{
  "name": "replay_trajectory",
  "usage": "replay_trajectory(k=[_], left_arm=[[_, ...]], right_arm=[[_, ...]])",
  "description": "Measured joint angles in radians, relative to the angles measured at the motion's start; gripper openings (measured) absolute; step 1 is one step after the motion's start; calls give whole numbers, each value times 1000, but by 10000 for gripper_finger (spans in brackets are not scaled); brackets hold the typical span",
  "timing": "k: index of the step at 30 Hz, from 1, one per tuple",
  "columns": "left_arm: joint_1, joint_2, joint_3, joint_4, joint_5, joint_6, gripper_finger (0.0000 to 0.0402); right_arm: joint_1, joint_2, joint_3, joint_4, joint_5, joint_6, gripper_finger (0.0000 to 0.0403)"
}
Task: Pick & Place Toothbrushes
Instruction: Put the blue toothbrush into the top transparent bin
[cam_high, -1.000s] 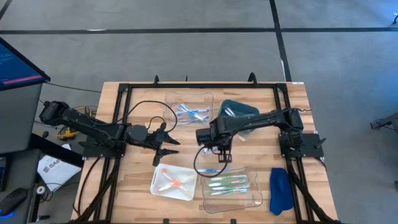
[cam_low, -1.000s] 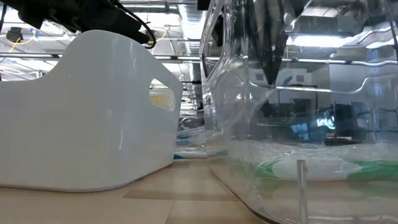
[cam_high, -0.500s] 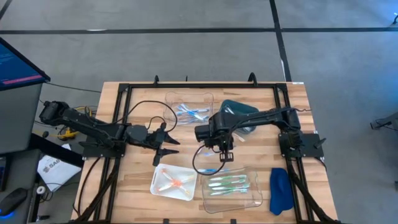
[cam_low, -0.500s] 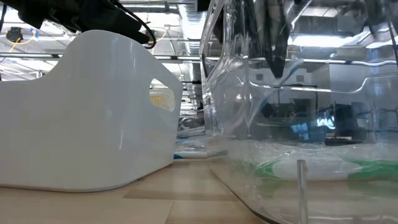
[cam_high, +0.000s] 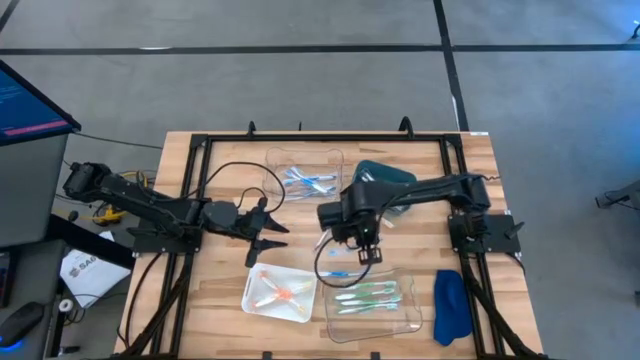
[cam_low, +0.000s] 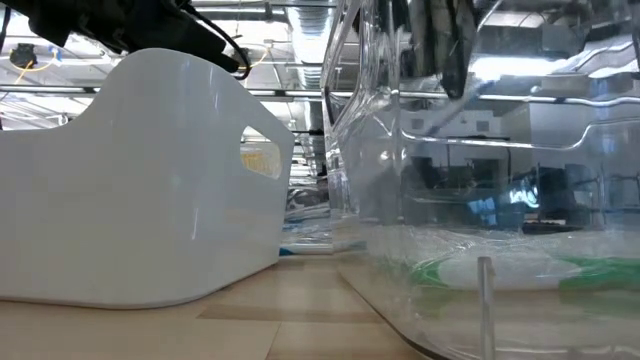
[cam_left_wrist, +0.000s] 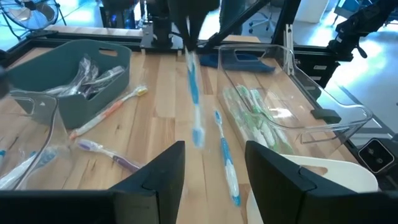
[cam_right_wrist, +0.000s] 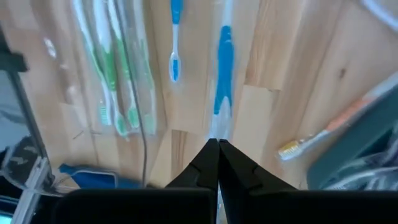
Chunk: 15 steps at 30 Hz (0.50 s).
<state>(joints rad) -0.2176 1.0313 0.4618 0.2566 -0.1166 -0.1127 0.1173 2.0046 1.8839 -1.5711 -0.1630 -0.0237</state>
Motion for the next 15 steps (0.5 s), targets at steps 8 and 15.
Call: replay_trajectory(k=[8, 15], left_arm=[[0, 0, 0, -14, -1, 0, 163], [0, 0, 0, -13, -37, 1, 163]], right_arm=[[37, -196, 0, 146, 71, 58, 0], [138, -361, 0, 497, 267, 11, 0]])
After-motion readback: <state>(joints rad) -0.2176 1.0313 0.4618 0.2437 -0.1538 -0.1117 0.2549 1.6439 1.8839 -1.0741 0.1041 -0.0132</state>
